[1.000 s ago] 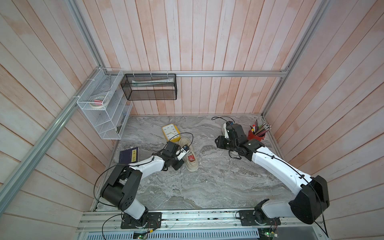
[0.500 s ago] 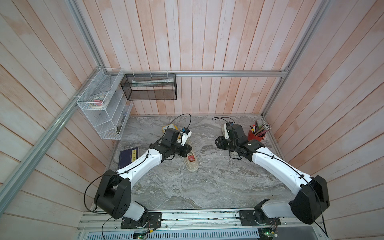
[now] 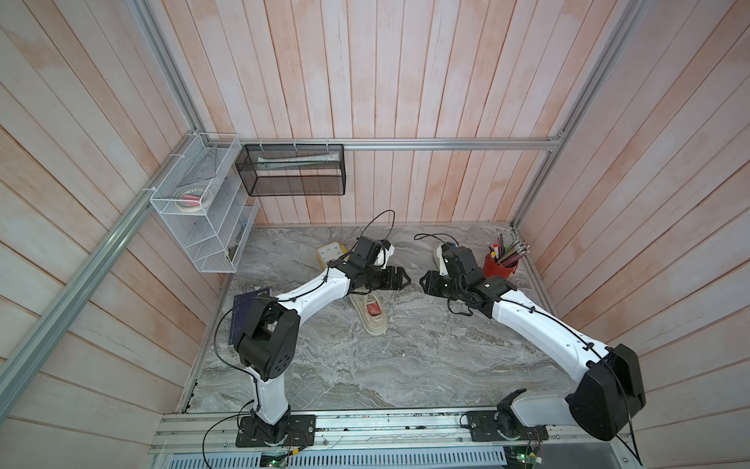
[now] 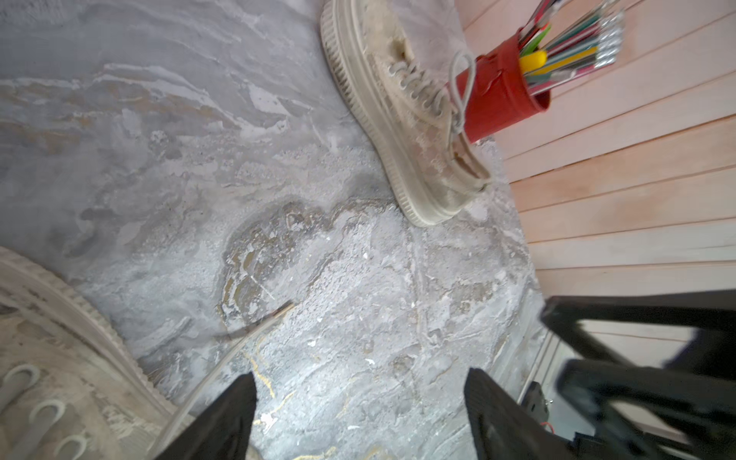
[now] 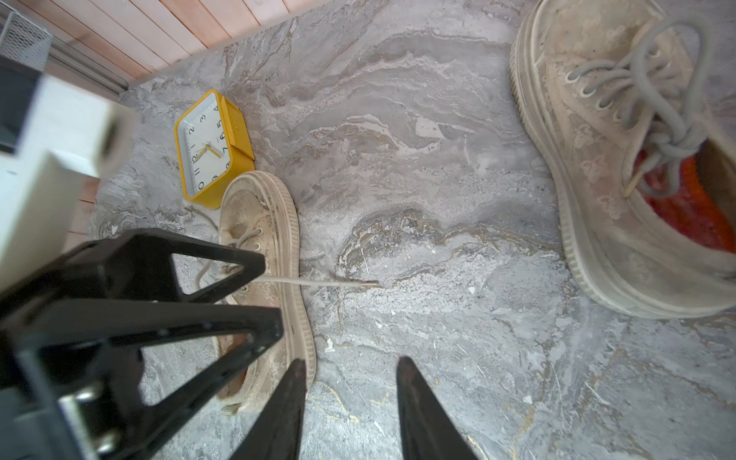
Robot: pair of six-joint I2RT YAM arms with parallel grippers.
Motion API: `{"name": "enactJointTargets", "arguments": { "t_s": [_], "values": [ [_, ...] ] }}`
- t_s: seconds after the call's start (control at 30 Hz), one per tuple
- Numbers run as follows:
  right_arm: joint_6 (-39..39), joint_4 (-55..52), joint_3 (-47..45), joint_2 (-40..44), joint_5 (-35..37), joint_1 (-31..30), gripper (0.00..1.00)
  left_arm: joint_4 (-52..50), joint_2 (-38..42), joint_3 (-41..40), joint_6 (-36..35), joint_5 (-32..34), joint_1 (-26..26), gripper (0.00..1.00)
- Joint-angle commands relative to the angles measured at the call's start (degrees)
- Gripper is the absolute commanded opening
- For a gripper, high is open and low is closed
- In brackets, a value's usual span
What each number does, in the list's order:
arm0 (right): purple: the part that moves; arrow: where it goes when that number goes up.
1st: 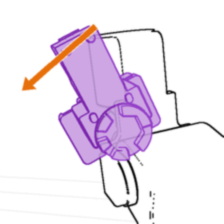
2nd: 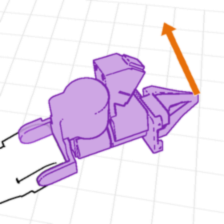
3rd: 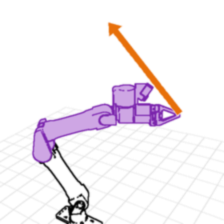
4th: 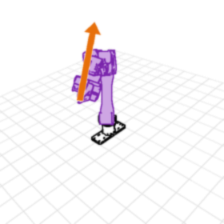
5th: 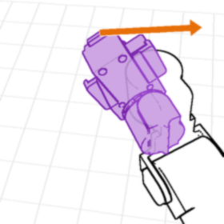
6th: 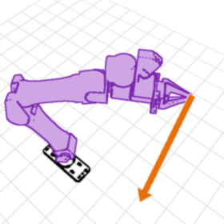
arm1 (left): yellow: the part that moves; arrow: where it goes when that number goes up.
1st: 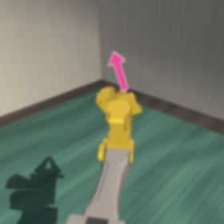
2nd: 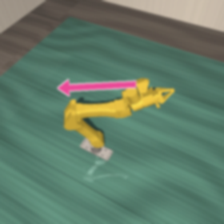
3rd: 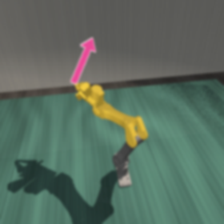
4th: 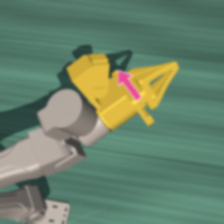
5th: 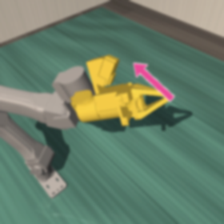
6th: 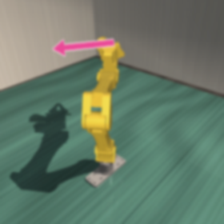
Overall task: Remove the insole from the shoe
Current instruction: Untie the shoelace on the shoe.
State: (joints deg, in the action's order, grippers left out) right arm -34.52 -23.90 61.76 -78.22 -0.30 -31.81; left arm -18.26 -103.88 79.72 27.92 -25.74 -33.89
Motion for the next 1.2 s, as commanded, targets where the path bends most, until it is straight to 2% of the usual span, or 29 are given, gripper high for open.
{"name": "enactJointTargets", "arguments": {
  "t_s": [0.0, 0.1, 0.13, 0.2, 0.3, 0.4, 0.57, 0.83, 0.97, 1.17],
  "values": [
    [-0.21, -0.18, -0.4, 1.06, -0.67, 0.2, 0.4, 4.1, 8.27, -3.88, 4.44, 1.81, 0.51, 0.85],
    [0.89, 0.14, -0.32, 0.16, -1.61, 0.1, 0.37, 1.77, 16.4, -10.85, 8.42, 12.58, 1.55, 0.79],
    [1.28, 0.21, -0.23, -0.21, -1.95, 0.08, 0.36, 0.19, 18.64, -12.66, 10.43, 15.39, 2.51, 0.73],
    [2.84, 1.14, -0.13, -1.38, -3.2, -0.49, 0.35, -2.3, 22.98, -19.05, 14.64, 17.16, 5.52, 0.64],
    [5.62, 3.0, 0.61, -3.44, -4.18, -3.17, 0.33, -3.43, 26.58, -25.66, 14.44, 15.05, 7.47, 0.61],
    [8.47, 5.34, 1.47, -5.84, -4.65, -6.78, 0.33, -3.45, 27.28, -29.84, 12.19, 10.03, 7.47, 0.59],
    [11.05, 8.92, 2.12, -10.61, -6.02, -11.82, 0.33, 2.91, 27.75, -34.67, 12.16, 4.19, 7.48, 0.58],
    [10.05, 13.88, 5.9, -20.25, -8.48, -13.74, 0.37, 7.86, 20.98, -32.27, 12.34, 3.57, 7.65, 0.6],
    [10.41, 15.28, 6.78, -23.19, -8.46, -13.84, 0.37, 9.33, 17.6, -32.04, 13.83, 2.7, 8.0, 0.55],
    [11.04, 14.96, 8.3, -27.24, -5.96, -13.82, 0.37, 11.2, 15.46, -30.35, 14.29, 2.12, 7.96, 0.61]
  ]
}}
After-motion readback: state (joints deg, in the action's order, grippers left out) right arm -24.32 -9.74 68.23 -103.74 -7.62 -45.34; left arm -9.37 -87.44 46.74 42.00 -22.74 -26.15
